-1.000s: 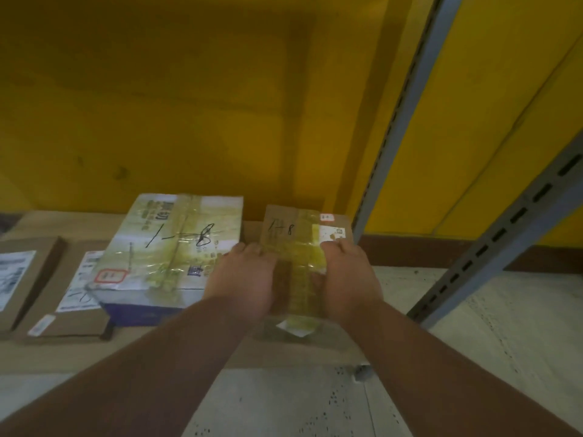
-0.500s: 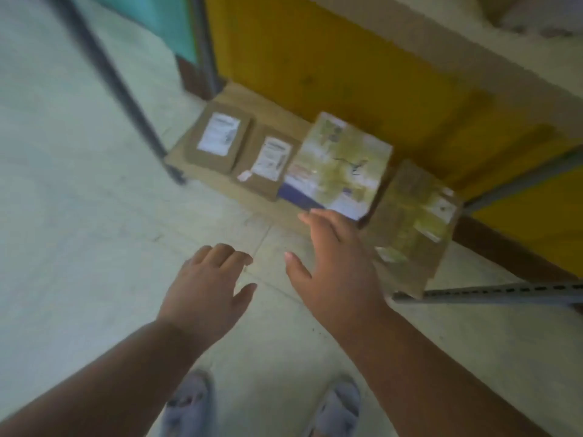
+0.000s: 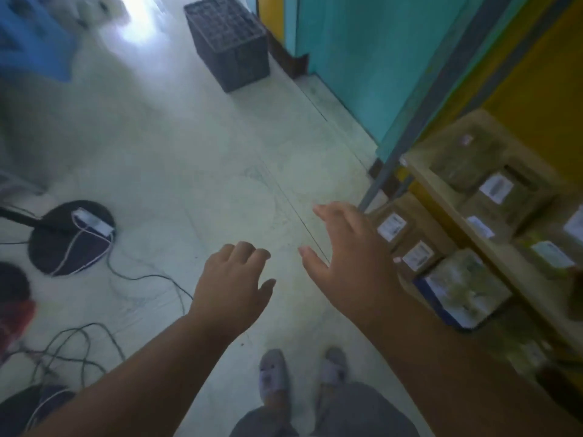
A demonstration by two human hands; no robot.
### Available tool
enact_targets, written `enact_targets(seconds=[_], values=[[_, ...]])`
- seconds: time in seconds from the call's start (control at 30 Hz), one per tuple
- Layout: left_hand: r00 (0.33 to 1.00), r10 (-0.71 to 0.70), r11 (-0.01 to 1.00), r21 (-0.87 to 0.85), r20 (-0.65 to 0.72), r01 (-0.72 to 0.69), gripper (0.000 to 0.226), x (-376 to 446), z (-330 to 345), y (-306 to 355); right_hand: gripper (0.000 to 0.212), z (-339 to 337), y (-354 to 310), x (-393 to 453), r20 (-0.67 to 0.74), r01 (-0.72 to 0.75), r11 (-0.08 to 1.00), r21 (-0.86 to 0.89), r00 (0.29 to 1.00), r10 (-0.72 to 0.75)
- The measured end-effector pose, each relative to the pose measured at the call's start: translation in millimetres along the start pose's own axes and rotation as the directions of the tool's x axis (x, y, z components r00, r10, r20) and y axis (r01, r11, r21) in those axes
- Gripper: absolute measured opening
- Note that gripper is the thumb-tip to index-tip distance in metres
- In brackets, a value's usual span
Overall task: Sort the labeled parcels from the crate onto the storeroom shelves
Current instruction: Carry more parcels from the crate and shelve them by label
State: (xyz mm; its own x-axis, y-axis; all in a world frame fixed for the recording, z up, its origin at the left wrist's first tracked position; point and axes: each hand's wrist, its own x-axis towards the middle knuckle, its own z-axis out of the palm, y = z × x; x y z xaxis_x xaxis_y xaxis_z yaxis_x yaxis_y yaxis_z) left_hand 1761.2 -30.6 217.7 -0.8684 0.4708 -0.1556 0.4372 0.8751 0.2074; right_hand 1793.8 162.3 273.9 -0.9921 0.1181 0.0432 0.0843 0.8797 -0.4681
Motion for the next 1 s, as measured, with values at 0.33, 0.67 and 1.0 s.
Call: enact_targets(seconds=[0.33,0.67,1.0], values=[[0.969,-0.227,0.970,0.065,-0.093,0.233,0.044,139.8,-72.8,-97.1,0.060,-30.1,-31.9,219.1,0.001,0.165,0.981,-0.101,0.986,-0.166],[0.870,-0.480,0.874,0.025,-0.112,0.485,0.044,278.8,-152.2,-233.7,0.061,6.6,-136.6,487.0,0.139,0.420,0.899,-0.125,0.904,-0.403],[0.914,-0.390,0.913,0.081,-0.111,0.399,0.046,509.8,-267.1,-429.8,0.058,34.1,-214.0,748.5,-0.004,0.277,0.960,-0.039,0.961,-0.277]])
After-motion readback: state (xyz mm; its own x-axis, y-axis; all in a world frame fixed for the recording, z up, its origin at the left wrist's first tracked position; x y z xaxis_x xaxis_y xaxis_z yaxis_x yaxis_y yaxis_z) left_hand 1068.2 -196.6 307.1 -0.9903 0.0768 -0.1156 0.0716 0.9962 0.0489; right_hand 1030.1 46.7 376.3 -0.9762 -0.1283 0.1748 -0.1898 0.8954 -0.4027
